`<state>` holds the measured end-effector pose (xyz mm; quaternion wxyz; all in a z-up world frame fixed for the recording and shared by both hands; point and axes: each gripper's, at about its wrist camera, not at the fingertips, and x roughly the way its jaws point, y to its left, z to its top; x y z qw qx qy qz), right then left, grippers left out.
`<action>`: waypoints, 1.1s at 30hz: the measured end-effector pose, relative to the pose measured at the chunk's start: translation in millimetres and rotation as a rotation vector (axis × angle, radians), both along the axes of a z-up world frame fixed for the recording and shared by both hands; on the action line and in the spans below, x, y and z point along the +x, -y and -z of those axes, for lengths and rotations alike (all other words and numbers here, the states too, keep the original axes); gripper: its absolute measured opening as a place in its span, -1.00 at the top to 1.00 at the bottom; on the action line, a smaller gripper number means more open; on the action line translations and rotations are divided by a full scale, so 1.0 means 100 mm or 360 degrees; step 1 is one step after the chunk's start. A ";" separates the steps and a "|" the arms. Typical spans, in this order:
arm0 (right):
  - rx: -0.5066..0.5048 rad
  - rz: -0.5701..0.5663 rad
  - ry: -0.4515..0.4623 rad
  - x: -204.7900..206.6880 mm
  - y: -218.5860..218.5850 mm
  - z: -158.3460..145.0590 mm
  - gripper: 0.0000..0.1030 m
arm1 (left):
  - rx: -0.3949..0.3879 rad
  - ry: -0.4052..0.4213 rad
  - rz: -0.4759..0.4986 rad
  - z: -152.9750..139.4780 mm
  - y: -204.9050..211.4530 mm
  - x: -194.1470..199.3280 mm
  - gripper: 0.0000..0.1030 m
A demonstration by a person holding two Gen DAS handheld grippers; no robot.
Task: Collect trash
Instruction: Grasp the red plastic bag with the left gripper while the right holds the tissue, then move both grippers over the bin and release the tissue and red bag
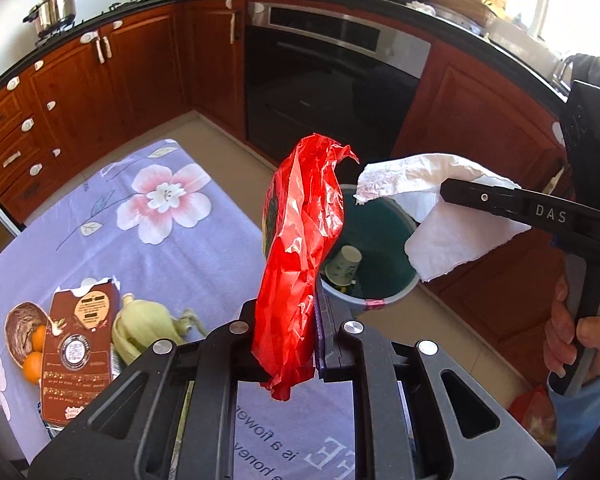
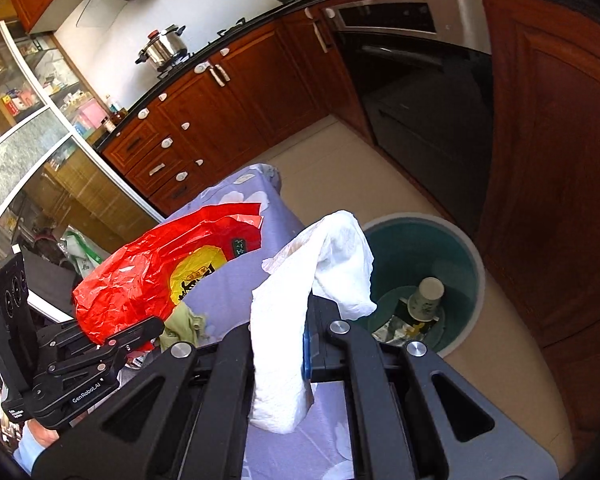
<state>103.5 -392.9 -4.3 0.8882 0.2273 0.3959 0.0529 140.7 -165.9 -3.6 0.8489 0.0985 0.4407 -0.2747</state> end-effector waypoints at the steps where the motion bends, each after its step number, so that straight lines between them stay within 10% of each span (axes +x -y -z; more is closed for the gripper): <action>1: 0.0002 0.0017 -0.0012 -0.02 0.07 0.03 0.95 | 0.0003 -0.0005 0.0018 0.02 0.06 0.00 0.72; 17: 0.0101 0.0075 -0.0294 0.26 0.53 0.77 0.87 | 0.0032 -0.0173 0.0091 0.46 0.53 0.22 0.72; 22: 0.0208 0.0090 -0.0316 0.41 0.55 0.94 -0.20 | 0.0039 -0.0212 0.0084 0.57 0.57 0.34 0.72; 33: 0.0260 0.0112 -0.0344 0.61 0.61 1.00 -0.47 | 0.0025 -0.0276 0.0107 0.74 0.73 0.48 0.72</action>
